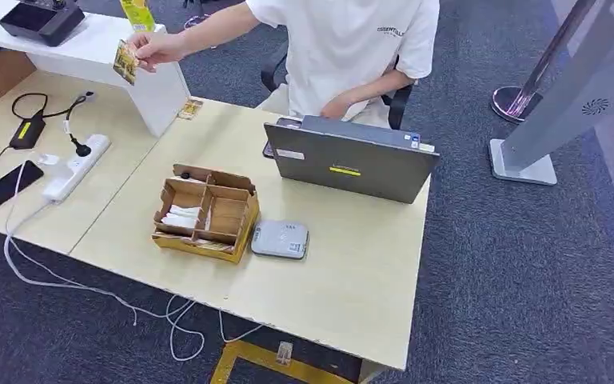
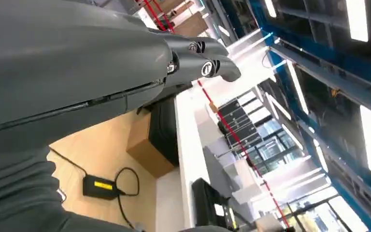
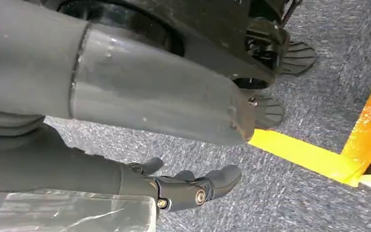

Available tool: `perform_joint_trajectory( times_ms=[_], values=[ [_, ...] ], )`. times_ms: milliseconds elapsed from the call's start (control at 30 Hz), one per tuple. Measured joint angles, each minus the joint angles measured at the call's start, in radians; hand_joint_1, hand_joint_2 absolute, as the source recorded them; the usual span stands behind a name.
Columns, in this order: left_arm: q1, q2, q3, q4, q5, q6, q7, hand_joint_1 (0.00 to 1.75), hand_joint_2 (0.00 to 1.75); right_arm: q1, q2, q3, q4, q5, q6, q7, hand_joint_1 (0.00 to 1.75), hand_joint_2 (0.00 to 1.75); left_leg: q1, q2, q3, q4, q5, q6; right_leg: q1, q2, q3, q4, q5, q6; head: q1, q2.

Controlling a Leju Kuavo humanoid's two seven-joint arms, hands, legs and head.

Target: Pass the card to the sensor for recognition and then transmit it.

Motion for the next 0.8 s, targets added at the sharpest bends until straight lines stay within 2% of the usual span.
perform_joint_trajectory(
  times_ms=[133,267,367,533,700,800],
  values=[
    [-0.005,-0.006,-0.04,0.009,-0.11,0.04,0.031,0.0,0.0,0.0,-0.001,0.001,0.0,0.002,0.001,-0.004,0.0,0.0,0.0,0.0,0.0,-0.001,0.0,0.0,0.0,0.0,-0.001,0.0,0.0,0.0,-0.001,0.0],
    [-0.022,-0.005,-0.128,0.047,-0.346,0.085,0.092,0.0,0.0,-0.002,-0.001,0.003,0.0,0.004,0.003,-0.004,0.0,0.0,0.0,0.0,0.0,-0.001,0.0,0.0,0.0,-0.001,-0.002,0.0,0.0,0.0,0.0,0.0],
    [-0.038,-0.006,-0.209,0.092,-0.503,0.092,0.155,0.0,0.0,-0.006,-0.001,0.005,0.0,0.012,0.004,-0.003,0.0,0.0,0.0,0.0,0.0,-0.001,0.0,0.0,0.0,0.0,-0.001,0.001,0.0,-0.001,-0.001,0.0],
    [-0.06,-0.006,-0.299,0.138,-0.585,0.095,0.193,0.0,0.0,-0.006,-0.001,0.011,0.0,0.016,0.004,-0.001,0.0,0.0,-0.001,0.001,0.0,-0.001,0.0,0.0,0.0,0.0,-0.001,0.001,0.0,-0.001,-0.001,0.0],
    [-0.103,-0.006,-0.387,0.206,-0.773,0.066,0.294,0.0,0.0,-0.01,-0.002,0.016,0.0,0.016,0.004,0.004,0.0,0.0,-0.001,0.0,0.0,-0.001,0.0,0.0,0.0,0.0,-0.001,0.001,0.0,-0.001,-0.001,0.0],
    [-0.13,-0.011,-0.445,0.257,-0.845,0.06,0.329,0.0,0.0,-0.012,-0.003,0.022,0.0,0.013,0.003,0.006,0.0,0.0,-0.001,0.0,0.0,-0.001,0.0,0.0,0.0,0.0,-0.001,0.001,0.0,-0.001,-0.001,0.0]
  ],
)
